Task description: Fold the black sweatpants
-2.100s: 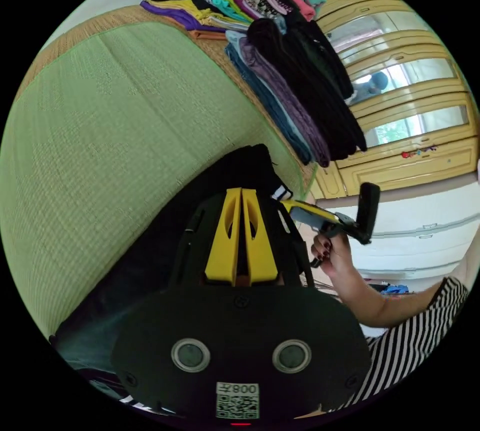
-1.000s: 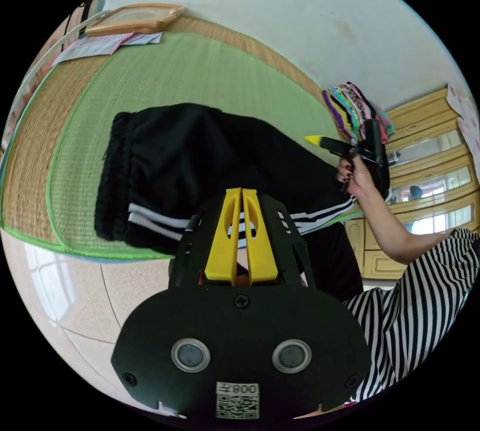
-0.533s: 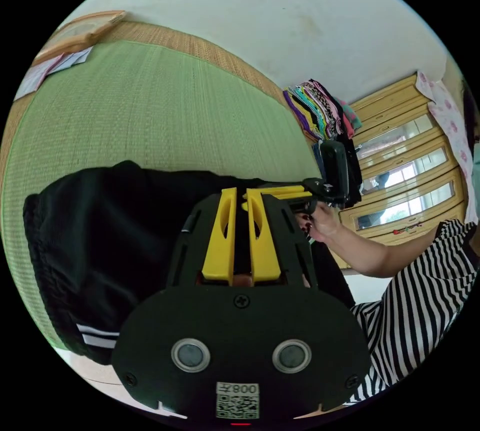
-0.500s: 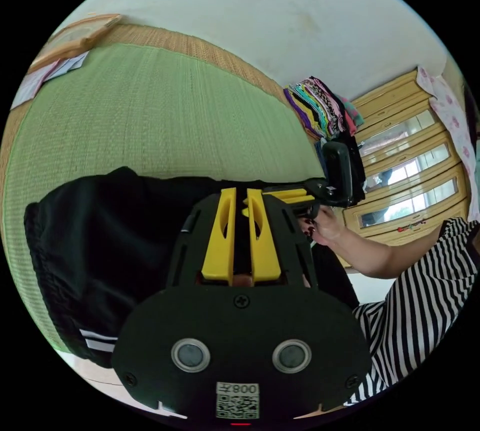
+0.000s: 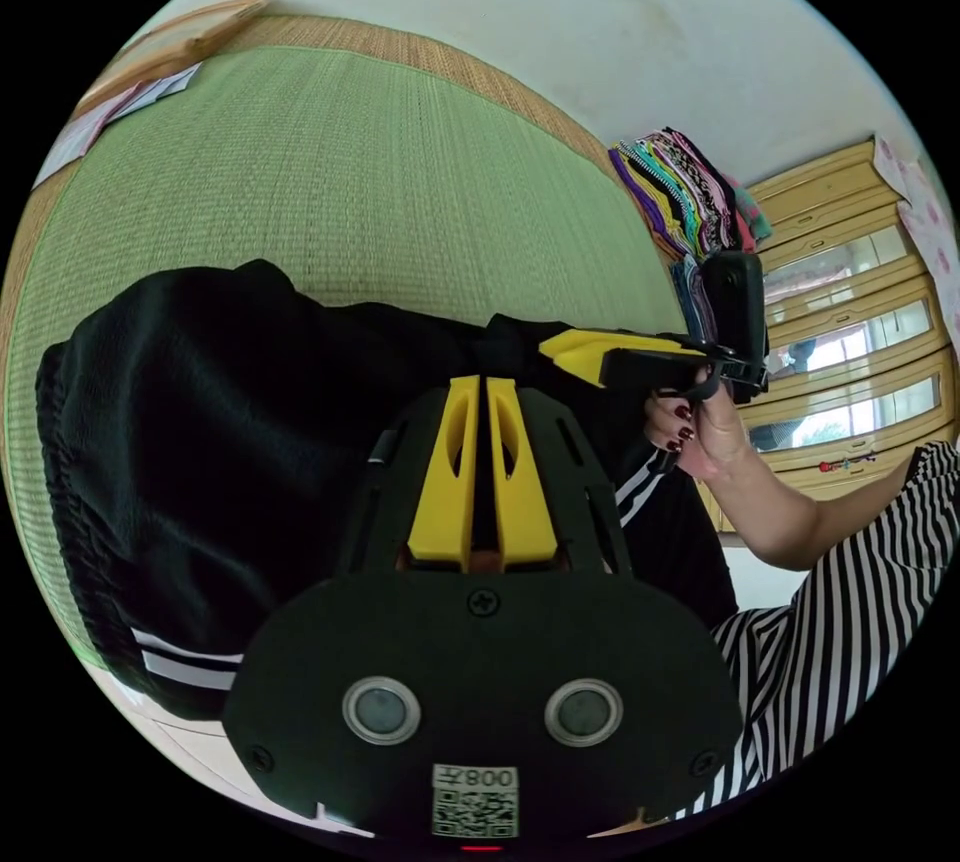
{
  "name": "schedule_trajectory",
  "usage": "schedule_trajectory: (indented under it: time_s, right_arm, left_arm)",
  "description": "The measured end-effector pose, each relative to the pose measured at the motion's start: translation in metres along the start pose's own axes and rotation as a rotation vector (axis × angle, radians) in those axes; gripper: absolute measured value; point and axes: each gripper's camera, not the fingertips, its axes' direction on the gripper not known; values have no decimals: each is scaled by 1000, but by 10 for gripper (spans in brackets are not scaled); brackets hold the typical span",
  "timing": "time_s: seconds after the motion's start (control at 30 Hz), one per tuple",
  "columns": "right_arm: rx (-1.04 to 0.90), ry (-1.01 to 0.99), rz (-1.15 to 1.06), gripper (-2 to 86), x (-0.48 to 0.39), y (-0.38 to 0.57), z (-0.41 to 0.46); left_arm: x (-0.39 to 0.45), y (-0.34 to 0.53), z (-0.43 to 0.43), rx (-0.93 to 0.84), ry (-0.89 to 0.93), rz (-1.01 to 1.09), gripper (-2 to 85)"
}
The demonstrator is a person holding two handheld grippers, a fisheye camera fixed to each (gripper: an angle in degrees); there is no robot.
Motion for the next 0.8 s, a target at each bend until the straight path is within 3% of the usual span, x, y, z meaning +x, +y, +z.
schedule_trajectory:
  time_s: [0.43,0.67,0.8]
  right_arm:
    - [-82,-8,120,50,-1,-44,19]
    - [-15,-56,162,22,9,-47,6]
    - [-4,-67,178,18,14,-46,4]
  left_arm:
    - [-48,24,-43,74,14,8,19]
    - [-130,60,-125,338,-118,-270,66]
    - [-169,66,-134,361,-86,-389,85]
